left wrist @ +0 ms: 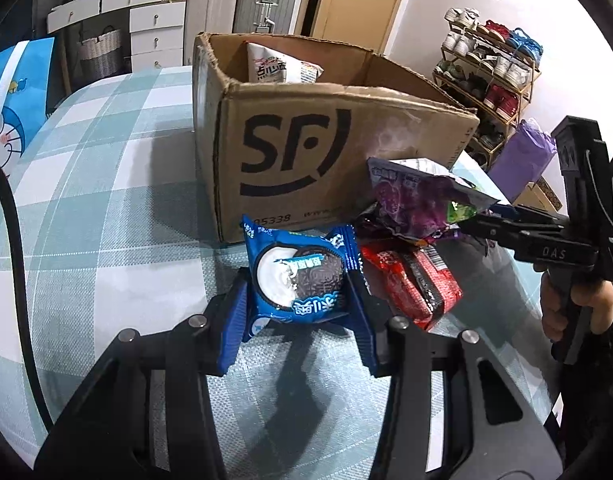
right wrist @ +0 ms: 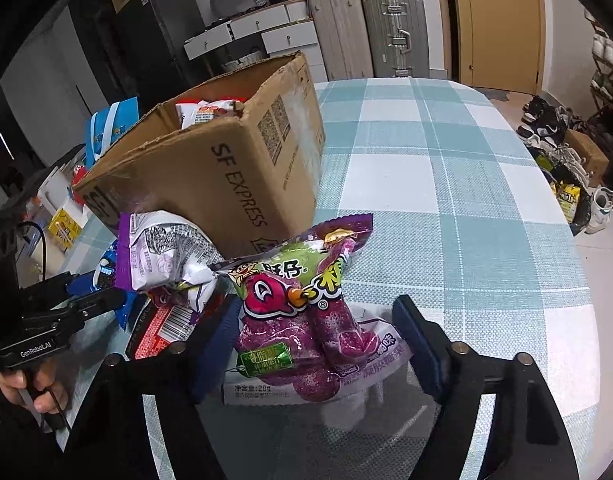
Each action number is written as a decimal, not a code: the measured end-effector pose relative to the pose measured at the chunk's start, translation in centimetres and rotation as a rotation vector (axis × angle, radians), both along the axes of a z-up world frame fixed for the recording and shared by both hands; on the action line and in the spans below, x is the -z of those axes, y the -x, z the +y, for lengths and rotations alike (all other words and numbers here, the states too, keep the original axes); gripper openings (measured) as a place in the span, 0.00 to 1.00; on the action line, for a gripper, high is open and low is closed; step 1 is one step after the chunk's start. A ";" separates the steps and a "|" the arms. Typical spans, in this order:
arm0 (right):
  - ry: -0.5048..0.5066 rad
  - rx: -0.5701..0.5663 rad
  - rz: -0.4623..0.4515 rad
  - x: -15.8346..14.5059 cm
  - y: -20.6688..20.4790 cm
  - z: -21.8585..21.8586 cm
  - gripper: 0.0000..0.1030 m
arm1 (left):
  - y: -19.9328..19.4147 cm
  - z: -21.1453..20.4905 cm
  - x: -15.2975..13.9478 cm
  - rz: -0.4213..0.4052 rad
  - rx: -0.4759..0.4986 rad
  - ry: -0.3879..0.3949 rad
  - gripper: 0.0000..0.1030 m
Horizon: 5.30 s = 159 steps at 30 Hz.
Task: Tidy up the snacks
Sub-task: 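Grip the purple grape candy bag with the right gripper while the left grips the blue cookie packet, then lift both held bags and carry them over the cardboard box, then open both grippers to drop the bags into the box, then move the right gripper to the white-purple chip bag and grip it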
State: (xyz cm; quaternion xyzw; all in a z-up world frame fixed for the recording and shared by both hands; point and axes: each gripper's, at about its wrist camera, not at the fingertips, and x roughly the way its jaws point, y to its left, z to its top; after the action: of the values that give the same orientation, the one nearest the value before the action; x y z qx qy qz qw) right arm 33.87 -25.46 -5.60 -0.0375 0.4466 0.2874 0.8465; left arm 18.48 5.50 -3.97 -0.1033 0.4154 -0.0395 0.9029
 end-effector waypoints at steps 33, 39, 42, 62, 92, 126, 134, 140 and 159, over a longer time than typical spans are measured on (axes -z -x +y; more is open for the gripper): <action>-0.107 -0.030 -0.158 -6.8 3.0 -2.1 0.49 | 3.7 -1.2 -5.7 -0.132 0.031 0.041 0.42; -0.135 -0.029 -0.184 -8.1 3.7 -2.5 0.49 | 4.2 -0.8 -7.1 -0.163 0.021 0.053 0.42; -0.147 -0.030 -0.194 -8.7 4.0 -2.6 0.49 | 4.5 -0.8 -7.9 -0.180 0.010 0.034 0.42; -0.219 -0.105 -0.258 -12.3 5.7 0.6 0.49 | 4.1 0.3 -13.0 -0.252 -0.047 0.007 0.42; -0.290 -0.117 -0.194 -11.1 -1.8 6.6 0.49 | -6.3 1.2 -10.8 -0.210 -0.100 -0.022 0.42; -0.103 -0.154 -0.265 -7.5 -4.9 11.5 0.54 | -10.7 1.5 -6.7 -0.172 -0.063 -0.084 0.49; -0.122 -0.130 -0.310 -9.7 -1.8 7.8 0.84 | -6.6 0.9 -8.6 -0.216 -0.054 -0.077 0.99; -0.138 -0.051 -0.305 -10.2 1.0 4.0 0.99 | -2.4 0.8 -9.0 -0.202 -0.071 -0.070 0.99; -0.054 -0.084 -0.206 -5.9 6.0 1.2 1.00 | 4.3 2.1 -6.4 -0.145 -0.129 -0.032 0.99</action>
State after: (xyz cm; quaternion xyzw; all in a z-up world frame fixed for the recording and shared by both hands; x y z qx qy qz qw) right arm 27.87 -24.23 0.34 -0.0627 0.3472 0.3292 0.8759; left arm 14.15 7.65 2.44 -0.1122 0.3420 0.0179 0.9328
